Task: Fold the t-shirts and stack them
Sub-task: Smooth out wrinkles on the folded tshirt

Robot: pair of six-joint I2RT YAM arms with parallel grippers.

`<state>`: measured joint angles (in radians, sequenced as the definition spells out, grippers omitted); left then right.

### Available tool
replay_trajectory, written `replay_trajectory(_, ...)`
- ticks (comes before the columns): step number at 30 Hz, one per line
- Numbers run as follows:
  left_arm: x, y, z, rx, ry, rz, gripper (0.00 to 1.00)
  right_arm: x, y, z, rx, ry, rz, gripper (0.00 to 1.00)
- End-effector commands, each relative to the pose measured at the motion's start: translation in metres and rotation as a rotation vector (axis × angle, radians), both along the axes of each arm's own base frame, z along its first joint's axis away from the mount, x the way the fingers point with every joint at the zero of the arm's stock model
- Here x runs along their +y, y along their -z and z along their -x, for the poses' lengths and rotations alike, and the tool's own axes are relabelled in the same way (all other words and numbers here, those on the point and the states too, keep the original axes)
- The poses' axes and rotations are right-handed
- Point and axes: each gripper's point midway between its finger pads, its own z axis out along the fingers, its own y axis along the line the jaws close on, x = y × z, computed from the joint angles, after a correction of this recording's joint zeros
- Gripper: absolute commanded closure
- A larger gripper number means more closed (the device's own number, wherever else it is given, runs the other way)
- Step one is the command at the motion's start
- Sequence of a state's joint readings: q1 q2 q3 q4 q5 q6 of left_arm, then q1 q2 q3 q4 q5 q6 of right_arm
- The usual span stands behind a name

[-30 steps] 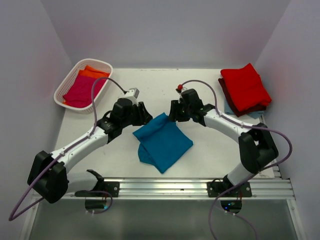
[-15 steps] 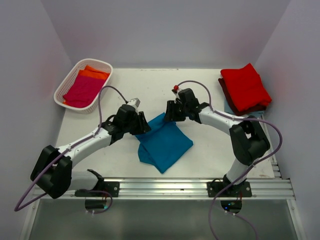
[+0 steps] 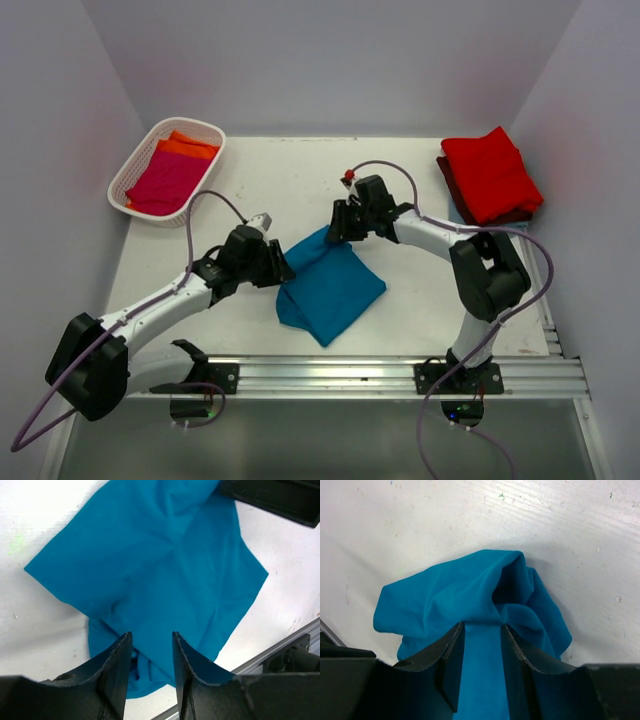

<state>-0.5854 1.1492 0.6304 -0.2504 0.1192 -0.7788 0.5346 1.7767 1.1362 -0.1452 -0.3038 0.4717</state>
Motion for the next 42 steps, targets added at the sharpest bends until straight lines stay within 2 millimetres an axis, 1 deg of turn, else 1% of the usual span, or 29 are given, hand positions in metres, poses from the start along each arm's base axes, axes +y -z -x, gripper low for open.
replay_trajectory(1, -0.006, 0.007, 0.005, 0.004, 0.006, 0.034, 0.59, 0.017, -0.011, -0.012, -0.019, -0.032, -0.066, 0.62)
replay_trajectory(3, -0.022, -0.015, -0.003, -0.084, 0.034, 0.143, 0.59, 0.022, -0.012, -0.01, -0.014, -0.046, -0.099, 0.74)
replay_trajectory(4, -0.027, -0.017, -0.003, -0.117, 0.052, 0.179, 0.6, 0.026, -0.017, -0.011, -0.026, -0.05, -0.127, 0.78)
replay_trajectory(5, -0.038, -0.036, -0.012, -0.198, 0.063, 0.262, 0.6, 0.028, -0.017, -0.009, -0.023, -0.058, -0.136, 0.85)
replay_trajectory(7, -0.044, -0.036, -0.013, -0.228, 0.077, 0.313, 0.6, 0.027, -0.014, -0.009, -0.019, -0.053, -0.137, 0.89)
replay_trajectory(8, -0.052, -0.041, -0.019, -0.273, 0.097, 0.351, 0.6, 0.027, -0.012, -0.01, -0.017, -0.052, -0.133, 0.9)
replay_trajectory(10, -0.056, -0.03, -0.027, -0.248, 0.08, 0.336, 0.62, 0.025, -0.008, -0.014, -0.016, -0.039, -0.122, 0.92)
replay_trajectory(11, -0.058, -0.012, -0.032, -0.217, 0.082, 0.304, 0.63, 0.026, -0.002, -0.016, -0.005, -0.038, -0.115, 0.92)
replay_trajectory(13, -0.061, 0.002, -0.037, -0.174, 0.064, 0.287, 0.66, 0.026, 0.006, -0.02, 0.009, -0.029, -0.102, 0.93)
replay_trajectory(14, -0.06, 0.016, -0.04, -0.151, 0.056, 0.263, 0.67, 0.026, 0.016, -0.021, 0.023, -0.028, -0.092, 0.93)
replay_trajectory(15, -0.059, 0.022, -0.042, -0.143, 0.041, 0.25, 0.67, 0.026, 0.02, -0.024, 0.028, -0.017, -0.087, 0.93)
replay_trajectory(16, -0.054, 0.03, -0.045, -0.135, 0.008, 0.223, 0.67, 0.026, 0.025, -0.025, 0.034, -0.012, -0.085, 0.93)
replay_trajectory(17, -0.05, 0.042, -0.044, -0.105, -0.004, 0.197, 0.67, 0.025, 0.038, -0.026, 0.055, -0.004, -0.074, 0.93)
replay_trajectory(20, -0.036, 0.062, -0.043, -0.074, -0.051, 0.133, 0.68, 0.021, 0.054, -0.025, 0.094, 0.011, -0.064, 0.93)
replay_trajectory(21, -0.03, 0.068, -0.042, -0.064, -0.064, 0.116, 0.68, 0.022, 0.06, -0.03, 0.086, 0.019, -0.073, 0.93)
replay_trajectory(24, -0.018, 0.08, -0.037, -0.043, -0.086, 0.085, 0.69, 0.015, 0.077, -0.032, 0.107, 0.036, -0.049, 0.94)
replay_trajectory(28, -0.002, 0.088, -0.03, -0.023, -0.105, 0.039, 0.69, 0.001, 0.091, -0.034, 0.129, 0.07, -0.024, 0.95)
replay_trajectory(30, 0.006, 0.087, -0.03, -0.04, -0.105, 0.001, 0.69, -0.01, 0.097, -0.037, 0.135, 0.099, -0.006, 0.96)
replay_trajectory(32, 0.022, 0.096, -0.028, -0.017, -0.12, -0.088, 0.7, -0.017, 0.096, -0.039, 0.138, 0.122, -0.002, 0.98)
replay_trajectory(33, 0.024, 0.092, -0.034, -0.019, -0.125, -0.1, 0.71, -0.025, 0.095, -0.042, 0.139, 0.156, 0.017, 1.0)
replay_trajectory(34, 0.035, 0.098, -0.033, 0.004, -0.143, -0.155, 0.72, -0.028, 0.085, -0.044, 0.118, 0.167, 0.014, 1.0)
replay_trajectory(35, 0.04, 0.099, -0.036, 0.006, -0.139, -0.183, 0.73, -0.031, 0.08, -0.041, 0.112, 0.173, 0.016, 1.0)
replay_trajectory(36, 0.044, 0.094, -0.045, -0.001, -0.151, -0.187, 0.74, -0.031, 0.073, -0.041, 0.099, 0.174, 0.003, 1.0)
replay_trajectory(37, 0.044, 0.092, -0.047, -0.001, -0.141, -0.183, 0.75, -0.03, 0.065, -0.039, 0.085, 0.166, -0.014, 1.0)
replay_trajectory(38, 0.044, 0.088, -0.052, -0.016, -0.129, -0.183, 0.75, -0.03, 0.045, -0.033, 0.052, 0.154, -0.044, 1.0)
replay_trajectory(39, 0.042, 0.077, -0.063, -0.048, -0.133, -0.171, 0.76, -0.026, 0.032, -0.031, 0.028, 0.134, -0.081, 0.95)
replay_trajectory(40, 0.035, 0.069, -0.066, -0.066, -0.088, -0.153, 0.76, -0.025, 0.019, -0.028, 0.001, 0.118, -0.107, 0.75)
replay_trajectory(41, 0.031, 0.06, -0.072, -0.09, -0.071, -0.142, 0.76, -0.026, 0.002, -0.019, -0.032, 0.105, -0.13, 0.64)
replay_trajectory(42, 0.022, 0.042, -0.085, -0.136, -0.053, -0.118, 0.76, -0.027, -0.008, -0.015, -0.049, 0.096, -0.145, 0.56)
